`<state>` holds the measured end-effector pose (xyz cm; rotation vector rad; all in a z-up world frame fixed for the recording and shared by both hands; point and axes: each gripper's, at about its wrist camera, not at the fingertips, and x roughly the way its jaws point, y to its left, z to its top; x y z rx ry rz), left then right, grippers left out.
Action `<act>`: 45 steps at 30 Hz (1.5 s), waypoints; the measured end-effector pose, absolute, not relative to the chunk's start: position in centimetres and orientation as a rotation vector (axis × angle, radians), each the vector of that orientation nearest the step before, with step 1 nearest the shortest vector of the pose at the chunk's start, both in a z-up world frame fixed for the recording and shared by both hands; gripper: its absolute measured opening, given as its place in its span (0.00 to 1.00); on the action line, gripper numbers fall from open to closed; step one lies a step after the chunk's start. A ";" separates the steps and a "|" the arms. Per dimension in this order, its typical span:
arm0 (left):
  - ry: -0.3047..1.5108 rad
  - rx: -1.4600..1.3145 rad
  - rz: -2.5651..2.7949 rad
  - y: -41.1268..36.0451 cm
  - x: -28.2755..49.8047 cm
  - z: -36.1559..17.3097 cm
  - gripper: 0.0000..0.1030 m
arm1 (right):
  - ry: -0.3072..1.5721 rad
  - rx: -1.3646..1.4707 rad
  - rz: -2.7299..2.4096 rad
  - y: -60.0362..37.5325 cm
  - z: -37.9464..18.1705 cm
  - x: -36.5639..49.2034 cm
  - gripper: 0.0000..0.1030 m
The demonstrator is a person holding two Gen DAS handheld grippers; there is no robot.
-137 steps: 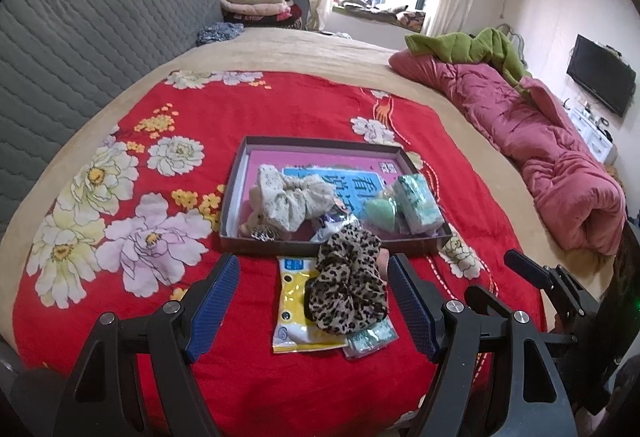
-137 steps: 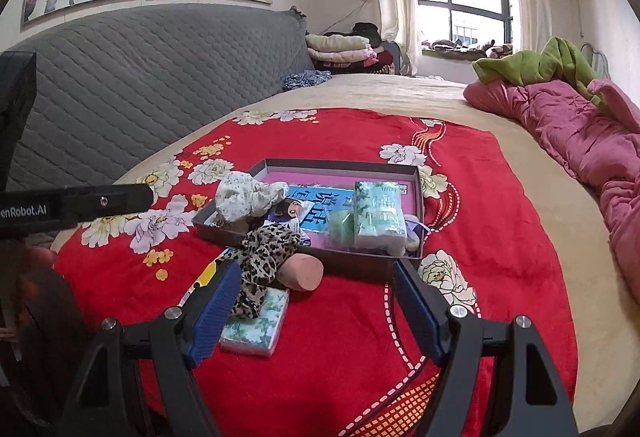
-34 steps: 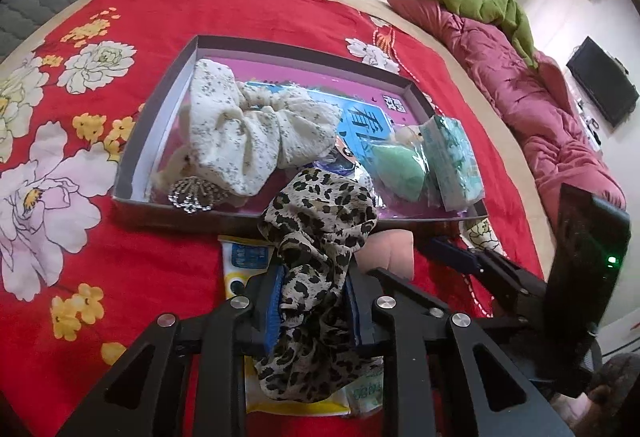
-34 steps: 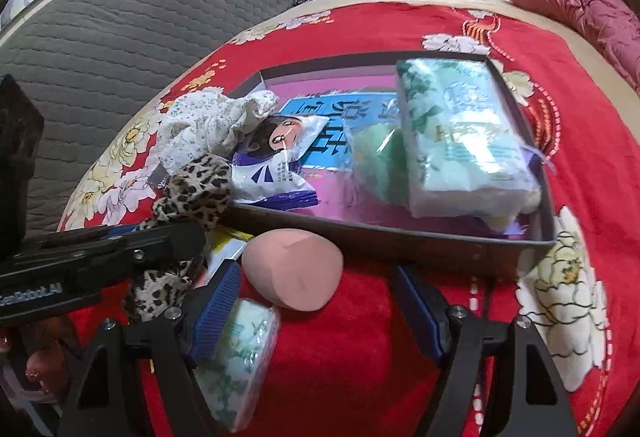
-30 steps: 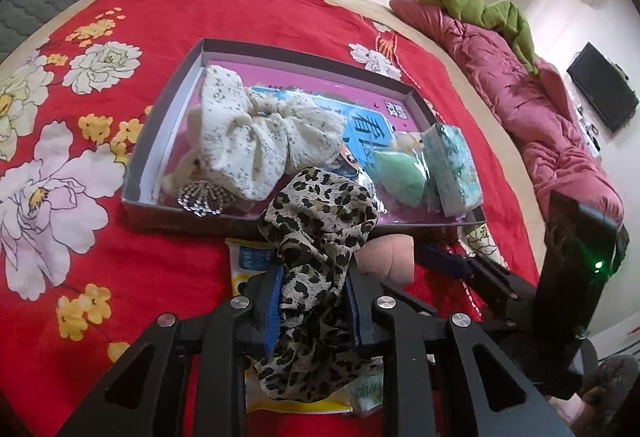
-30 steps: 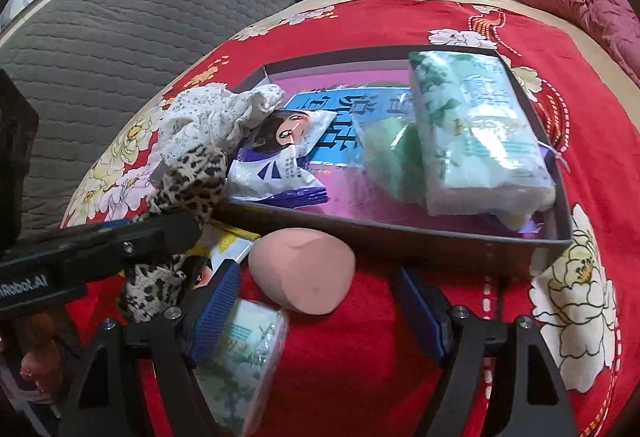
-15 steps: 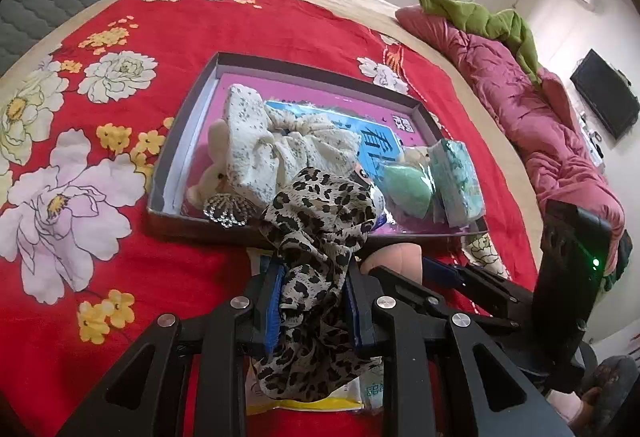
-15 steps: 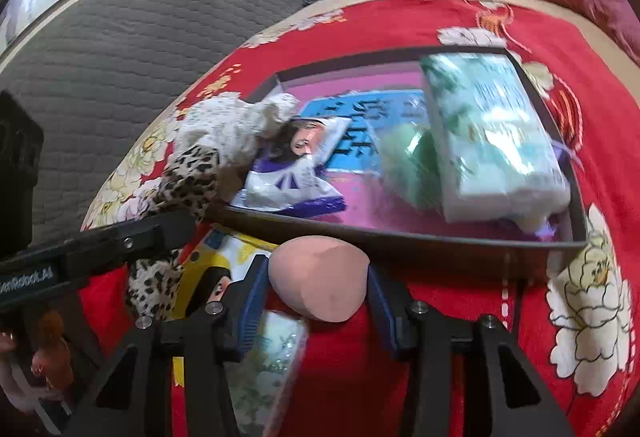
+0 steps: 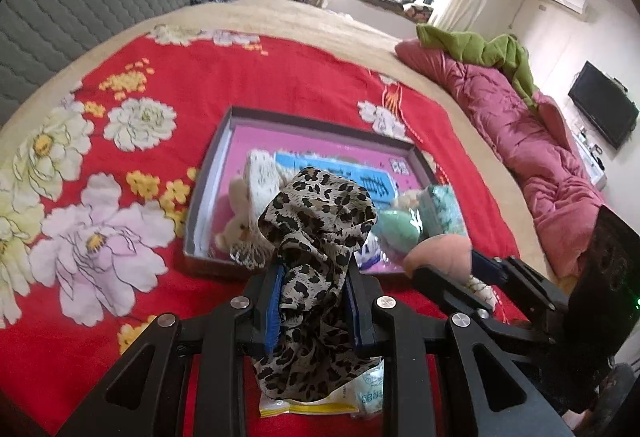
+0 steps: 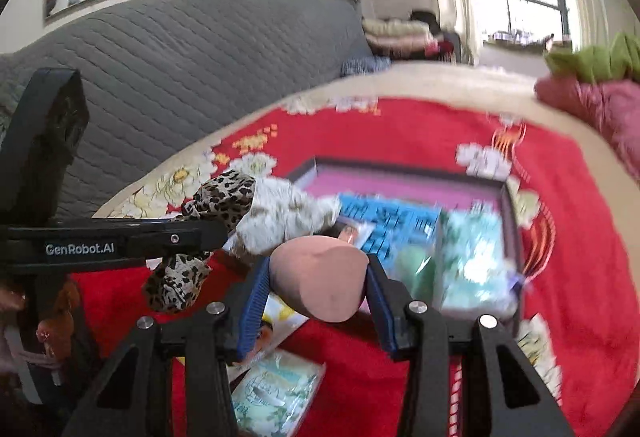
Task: Organize soft objects
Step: 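Carry the scrunchie over the box with the left tool while the right carries the sponge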
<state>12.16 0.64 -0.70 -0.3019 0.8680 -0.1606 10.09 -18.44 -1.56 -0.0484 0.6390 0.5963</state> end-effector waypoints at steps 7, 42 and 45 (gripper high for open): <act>0.809 -0.258 -0.145 0.0 11.8 1.7 0.25 | 0.553 -0.053 0.566 -19.4 0.7 9.8 0.45; 0.781 -0.173 -0.127 -2.4 18.2 -2.0 0.25 | 0.511 -0.132 0.447 -19.8 -0.3 13.4 0.46; 0.800 -0.167 -0.125 -2.5 18.4 -2.8 0.25 | 0.530 -0.162 0.449 -19.3 -0.9 13.5 0.46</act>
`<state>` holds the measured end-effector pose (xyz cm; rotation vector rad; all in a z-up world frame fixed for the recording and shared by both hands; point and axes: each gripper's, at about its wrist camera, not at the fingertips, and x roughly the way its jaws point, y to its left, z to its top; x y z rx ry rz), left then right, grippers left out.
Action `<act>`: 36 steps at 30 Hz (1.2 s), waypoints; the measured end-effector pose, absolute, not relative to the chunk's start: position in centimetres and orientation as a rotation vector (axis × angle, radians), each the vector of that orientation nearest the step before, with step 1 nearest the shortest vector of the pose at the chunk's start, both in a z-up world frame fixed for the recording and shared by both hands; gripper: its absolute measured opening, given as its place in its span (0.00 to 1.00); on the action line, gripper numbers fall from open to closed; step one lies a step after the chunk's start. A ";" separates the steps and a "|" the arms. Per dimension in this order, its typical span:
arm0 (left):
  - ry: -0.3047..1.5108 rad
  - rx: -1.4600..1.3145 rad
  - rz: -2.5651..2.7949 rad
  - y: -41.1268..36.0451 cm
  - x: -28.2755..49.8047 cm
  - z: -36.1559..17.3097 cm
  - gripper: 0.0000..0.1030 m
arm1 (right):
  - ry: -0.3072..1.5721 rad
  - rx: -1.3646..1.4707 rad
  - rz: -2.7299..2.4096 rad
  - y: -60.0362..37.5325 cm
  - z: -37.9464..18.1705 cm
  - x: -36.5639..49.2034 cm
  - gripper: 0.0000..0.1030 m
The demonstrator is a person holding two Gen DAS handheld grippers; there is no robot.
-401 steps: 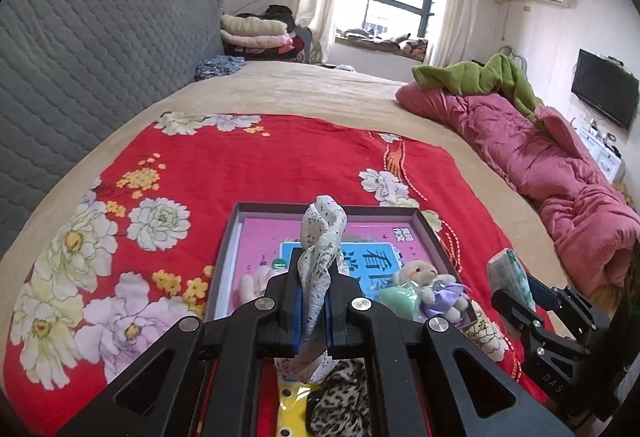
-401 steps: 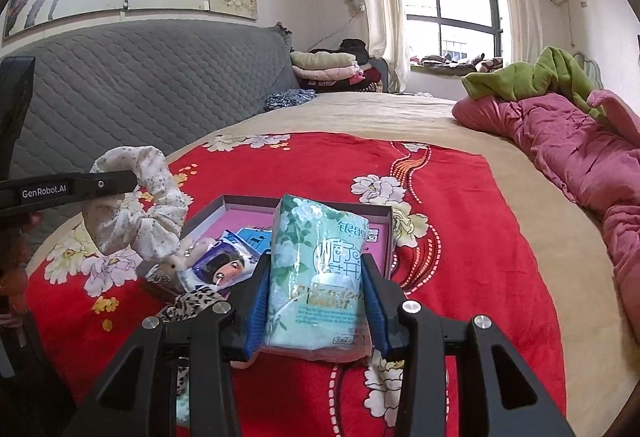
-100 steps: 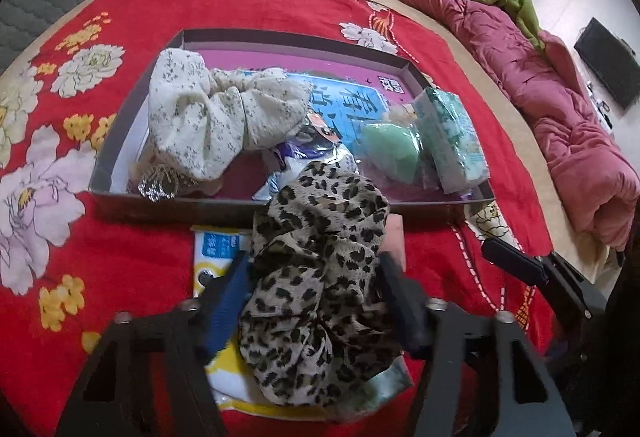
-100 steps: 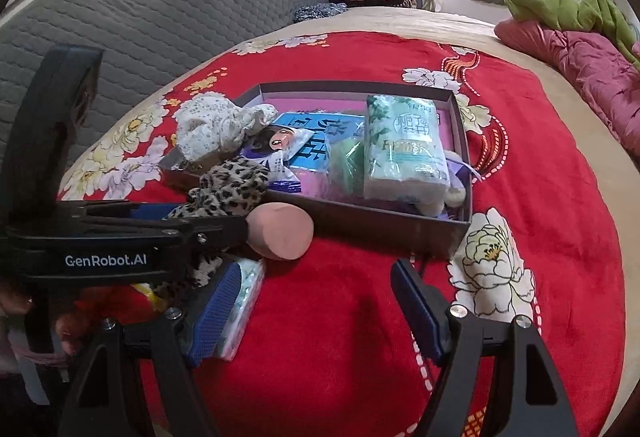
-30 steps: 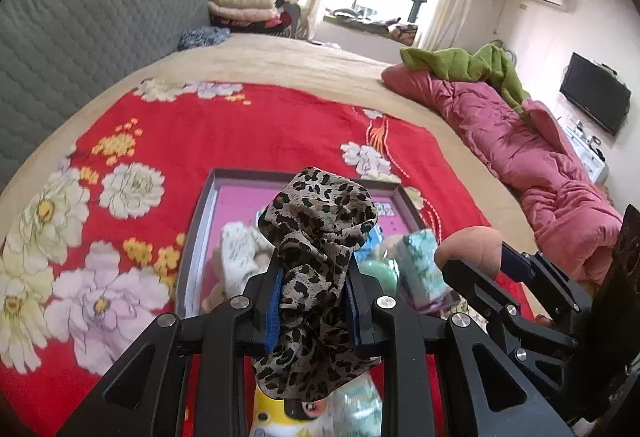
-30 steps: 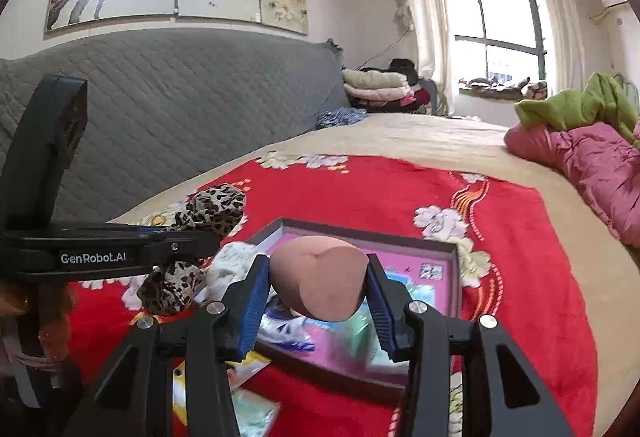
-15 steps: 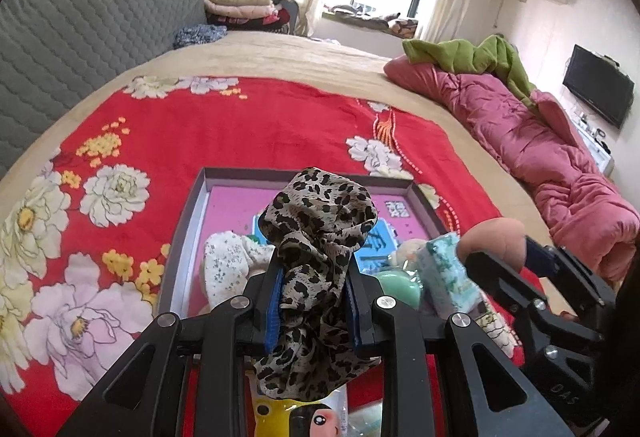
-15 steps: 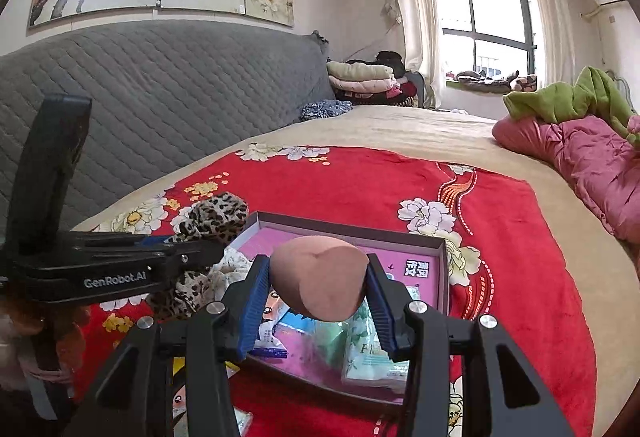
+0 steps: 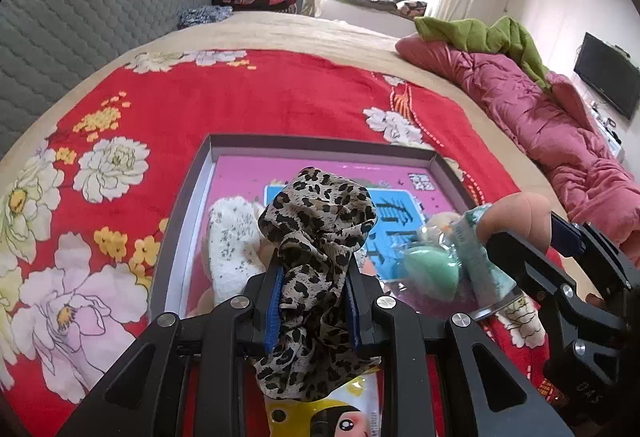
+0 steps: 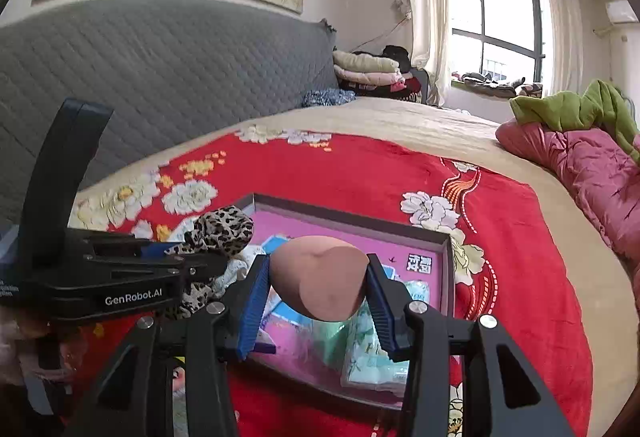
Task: Organize soft objects
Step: 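Carry the scrunchie over the box with the left tool while the right carries the sponge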
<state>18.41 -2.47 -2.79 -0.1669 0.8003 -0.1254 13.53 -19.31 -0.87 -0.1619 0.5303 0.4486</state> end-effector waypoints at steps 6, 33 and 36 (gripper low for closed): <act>0.827 -0.176 -0.117 -2.1 18.6 -4.3 0.25 | 0.580 -0.276 0.431 -17.7 -2.6 13.6 0.46; 0.849 -0.188 -0.128 -2.1 18.9 -5.1 0.25 | 0.693 -0.374 0.434 -16.2 -5.7 13.9 0.48; 0.850 -0.187 -0.129 -2.2 18.9 -5.1 0.25 | 0.695 -0.374 0.437 -16.2 -5.7 13.8 0.48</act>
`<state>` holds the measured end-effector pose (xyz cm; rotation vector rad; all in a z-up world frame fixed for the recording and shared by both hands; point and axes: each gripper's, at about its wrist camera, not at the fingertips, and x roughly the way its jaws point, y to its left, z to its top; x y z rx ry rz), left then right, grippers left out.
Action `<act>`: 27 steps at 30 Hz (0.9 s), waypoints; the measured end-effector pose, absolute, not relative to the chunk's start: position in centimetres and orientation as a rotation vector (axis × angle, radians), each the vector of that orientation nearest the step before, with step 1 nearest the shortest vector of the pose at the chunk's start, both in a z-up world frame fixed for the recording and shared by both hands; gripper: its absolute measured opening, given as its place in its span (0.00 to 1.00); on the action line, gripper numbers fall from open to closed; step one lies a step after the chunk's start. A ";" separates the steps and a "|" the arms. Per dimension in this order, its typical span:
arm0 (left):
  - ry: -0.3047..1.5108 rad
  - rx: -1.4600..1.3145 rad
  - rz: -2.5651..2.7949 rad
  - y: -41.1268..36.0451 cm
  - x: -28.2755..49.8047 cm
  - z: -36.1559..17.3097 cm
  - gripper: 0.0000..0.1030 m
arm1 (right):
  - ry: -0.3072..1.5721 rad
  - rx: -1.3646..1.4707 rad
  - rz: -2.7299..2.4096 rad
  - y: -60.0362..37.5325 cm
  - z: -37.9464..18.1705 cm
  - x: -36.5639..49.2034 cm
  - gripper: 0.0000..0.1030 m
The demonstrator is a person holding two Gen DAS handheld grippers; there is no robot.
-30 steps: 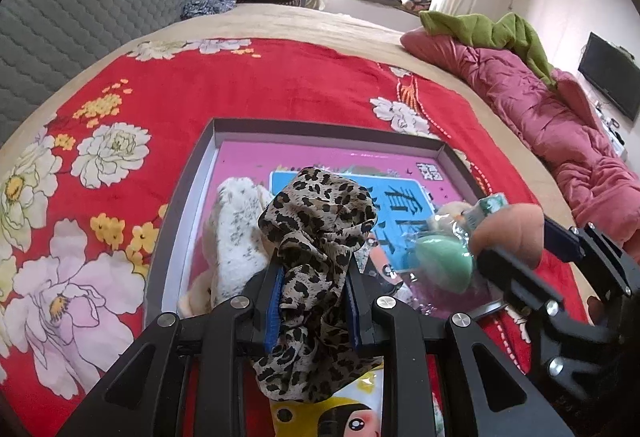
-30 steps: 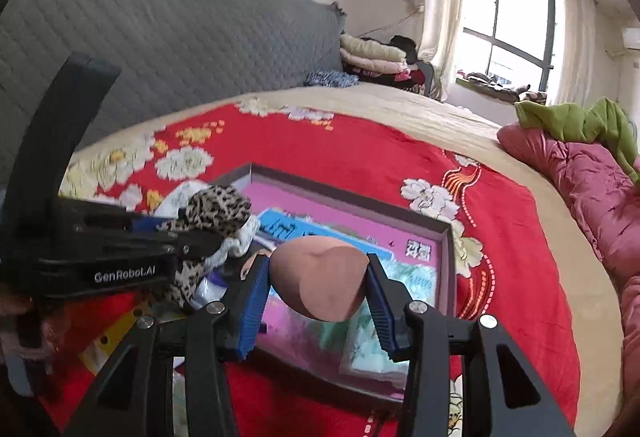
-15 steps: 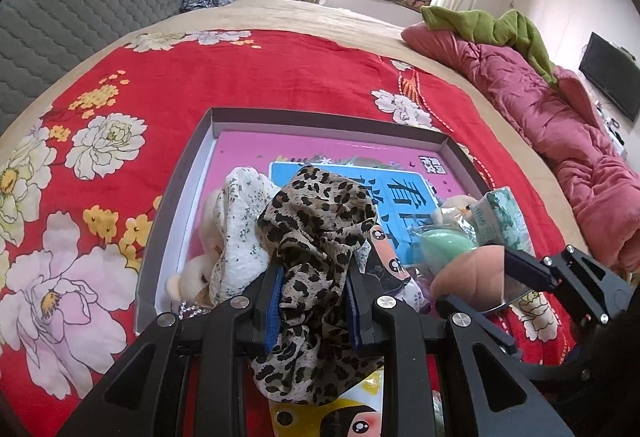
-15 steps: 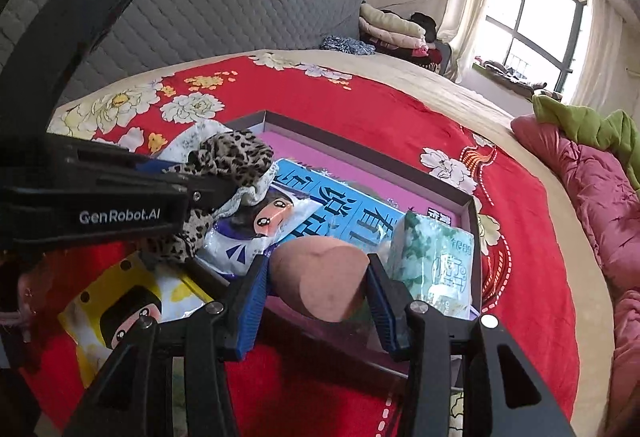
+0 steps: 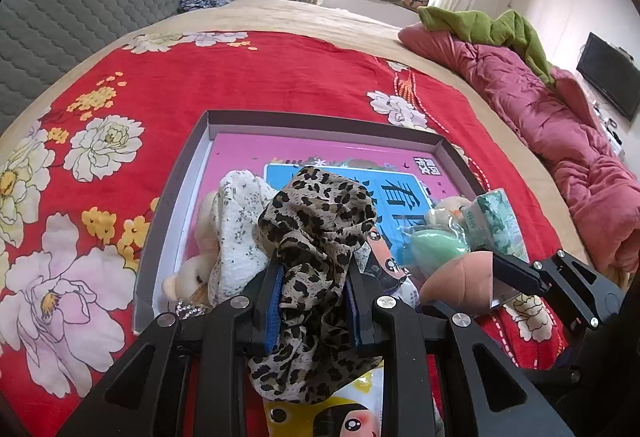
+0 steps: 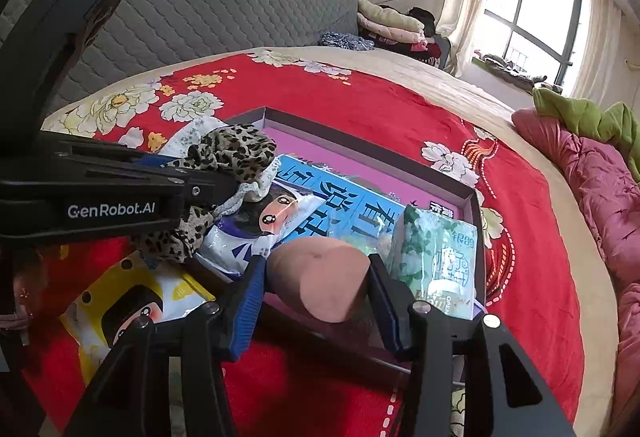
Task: Organize soft objects
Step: 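Carry the scrunchie over the box with the left tool while the right carries the sponge, then release the scrunchie into the box with the left tool while the right releases the sponge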
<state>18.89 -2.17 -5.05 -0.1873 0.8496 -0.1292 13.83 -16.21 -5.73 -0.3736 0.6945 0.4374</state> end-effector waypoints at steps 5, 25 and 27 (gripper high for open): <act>0.850 -0.187 -0.130 -2.2 18.9 -5.0 0.25 | 0.703 -0.369 0.438 -16.2 -5.8 14.0 0.51; 0.799 -0.217 -0.162 -2.1 18.6 -4.0 0.61 | 0.595 -0.299 0.443 -17.1 -3.6 13.2 0.57; 0.779 -0.209 -0.166 -2.3 18.4 -3.5 0.65 | 0.584 -0.298 0.439 -17.2 -3.3 13.1 0.59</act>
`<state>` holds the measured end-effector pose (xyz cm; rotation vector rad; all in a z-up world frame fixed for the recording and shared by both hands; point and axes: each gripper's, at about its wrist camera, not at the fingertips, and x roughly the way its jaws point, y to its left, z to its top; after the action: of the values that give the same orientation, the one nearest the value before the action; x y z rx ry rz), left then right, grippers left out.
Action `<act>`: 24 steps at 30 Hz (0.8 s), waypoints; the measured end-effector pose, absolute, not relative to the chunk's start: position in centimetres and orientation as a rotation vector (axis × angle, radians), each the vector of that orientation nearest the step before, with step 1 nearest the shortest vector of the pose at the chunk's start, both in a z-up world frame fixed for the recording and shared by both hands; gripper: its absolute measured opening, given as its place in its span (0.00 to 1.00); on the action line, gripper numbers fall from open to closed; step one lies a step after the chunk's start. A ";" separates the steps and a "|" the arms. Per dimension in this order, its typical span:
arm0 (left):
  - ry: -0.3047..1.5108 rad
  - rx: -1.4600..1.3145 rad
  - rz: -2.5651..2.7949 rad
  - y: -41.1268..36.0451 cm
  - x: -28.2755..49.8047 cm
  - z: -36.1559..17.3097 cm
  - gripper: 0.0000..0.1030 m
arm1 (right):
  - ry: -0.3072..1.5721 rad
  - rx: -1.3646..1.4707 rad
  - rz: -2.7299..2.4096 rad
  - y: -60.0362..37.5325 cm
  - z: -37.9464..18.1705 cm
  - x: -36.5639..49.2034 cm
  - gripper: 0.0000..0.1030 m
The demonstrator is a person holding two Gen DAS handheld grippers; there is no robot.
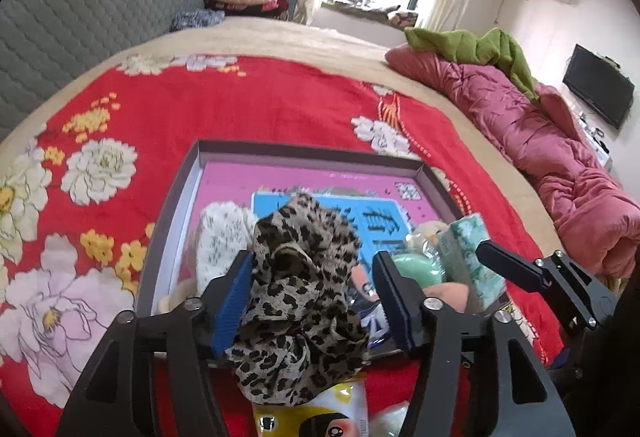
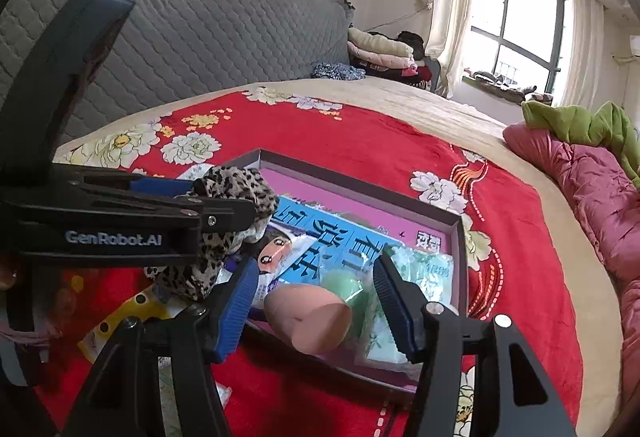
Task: Organize soft objects
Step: 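Release the scrunchie into the box with the left tool while the right releases the sponge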
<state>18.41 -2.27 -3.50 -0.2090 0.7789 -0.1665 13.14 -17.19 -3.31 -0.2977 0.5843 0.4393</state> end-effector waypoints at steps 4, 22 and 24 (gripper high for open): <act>0.729 -0.199 -0.167 -2.3 17.8 -2.0 0.67 | 0.565 -0.277 0.437 -17.6 -2.6 13.0 0.61; 0.685 -0.169 -0.084 -0.3 12.7 2.5 0.71 | 0.426 -0.291 0.496 -17.2 0.4 7.9 0.68; 0.688 -0.179 -0.075 -0.1 12.0 2.7 0.71 | 0.434 -0.296 0.502 -17.1 0.5 7.1 0.68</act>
<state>12.02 -0.13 2.69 -0.1792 0.6882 -0.0752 7.09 -17.08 0.49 -0.2963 0.4343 0.5021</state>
